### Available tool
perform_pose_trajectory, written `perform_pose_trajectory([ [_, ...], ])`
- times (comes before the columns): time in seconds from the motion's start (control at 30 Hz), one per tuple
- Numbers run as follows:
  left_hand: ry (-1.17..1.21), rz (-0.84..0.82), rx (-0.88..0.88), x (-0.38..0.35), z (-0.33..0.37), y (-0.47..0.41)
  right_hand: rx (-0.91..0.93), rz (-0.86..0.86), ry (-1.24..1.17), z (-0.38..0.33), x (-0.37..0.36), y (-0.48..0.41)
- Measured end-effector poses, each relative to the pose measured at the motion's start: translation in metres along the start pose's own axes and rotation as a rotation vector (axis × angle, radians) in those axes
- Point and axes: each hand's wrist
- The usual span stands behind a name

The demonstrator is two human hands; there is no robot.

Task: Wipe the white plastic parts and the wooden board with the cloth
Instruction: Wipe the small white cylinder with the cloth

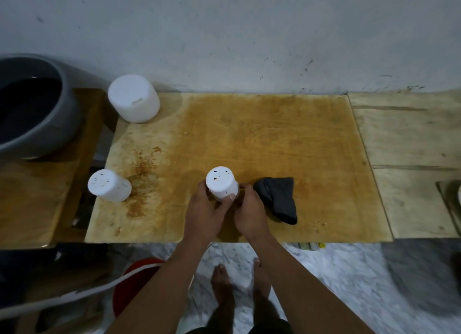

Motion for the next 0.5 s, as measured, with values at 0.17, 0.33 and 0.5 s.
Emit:
perform_pose_trajectory([
  [0.17, 0.099, 0.065, 0.029, 0.011, 0.007, 0.014, -0.107, -0.103, -0.011, -0.01, 0.02, 0.004],
  [0.33, 0.177, 0.136, 0.007, 0.017, 0.022, 0.028, -0.212, 0.162, 0.113, -0.008, 0.076, -0.01],
  [0.5, 0.267, 0.096, -0.029, 0.017, 0.052, 0.036, -0.415, -0.046, 0.234, 0.024, 0.103, -0.031],
])
Point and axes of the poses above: each hand's wrist, its own y-axis away from the middle knuckle, its own x-axis out of the back of the hand, z = x × y, and after that the axes turned 11 degrees about x, right-handed
